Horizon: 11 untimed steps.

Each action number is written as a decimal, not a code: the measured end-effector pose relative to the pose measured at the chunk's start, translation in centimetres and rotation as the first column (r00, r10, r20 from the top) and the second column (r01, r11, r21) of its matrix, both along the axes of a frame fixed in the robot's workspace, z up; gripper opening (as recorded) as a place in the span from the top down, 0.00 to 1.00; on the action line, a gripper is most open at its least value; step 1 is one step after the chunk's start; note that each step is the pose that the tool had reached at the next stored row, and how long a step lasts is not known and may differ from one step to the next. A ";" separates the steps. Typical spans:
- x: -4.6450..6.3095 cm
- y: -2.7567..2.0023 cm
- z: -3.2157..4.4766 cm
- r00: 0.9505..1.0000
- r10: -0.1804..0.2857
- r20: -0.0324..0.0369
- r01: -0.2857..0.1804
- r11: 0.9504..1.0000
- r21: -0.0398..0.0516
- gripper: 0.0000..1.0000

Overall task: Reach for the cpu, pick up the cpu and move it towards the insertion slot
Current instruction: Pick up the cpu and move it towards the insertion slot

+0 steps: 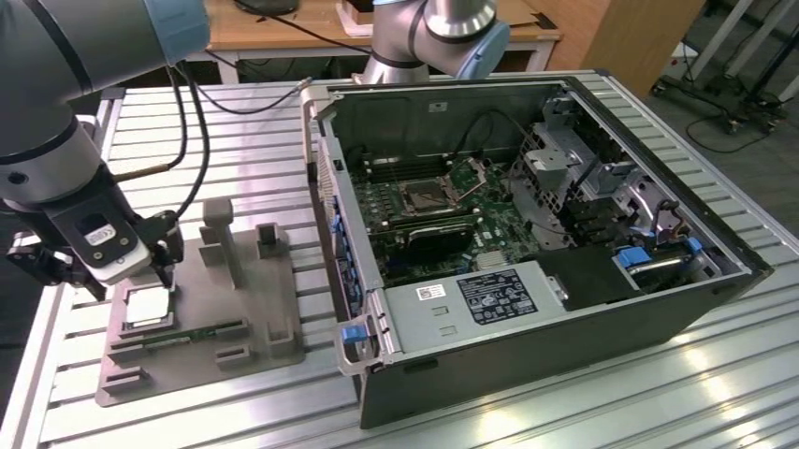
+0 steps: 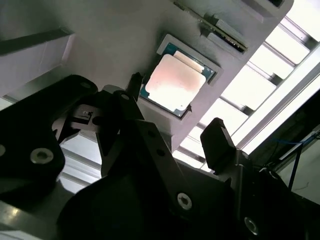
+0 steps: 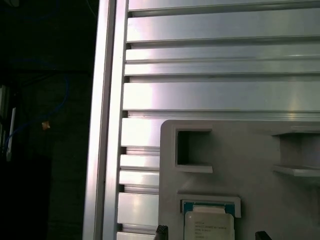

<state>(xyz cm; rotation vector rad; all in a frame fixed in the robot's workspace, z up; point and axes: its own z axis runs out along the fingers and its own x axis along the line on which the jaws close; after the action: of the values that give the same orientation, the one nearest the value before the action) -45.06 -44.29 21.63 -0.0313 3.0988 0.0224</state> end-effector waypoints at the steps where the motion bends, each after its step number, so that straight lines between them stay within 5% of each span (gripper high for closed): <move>1: 0.0 -0.10 -0.13 1.000 0.000 -0.001 0.000 1.000 0.000 0.26; 11: 0.0 -0.14 -0.24 1.000 0.000 -0.002 0.000 1.000 0.000 0.26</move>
<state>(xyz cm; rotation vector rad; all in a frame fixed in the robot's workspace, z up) -45.06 -44.43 21.39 -0.0307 3.1003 0.0223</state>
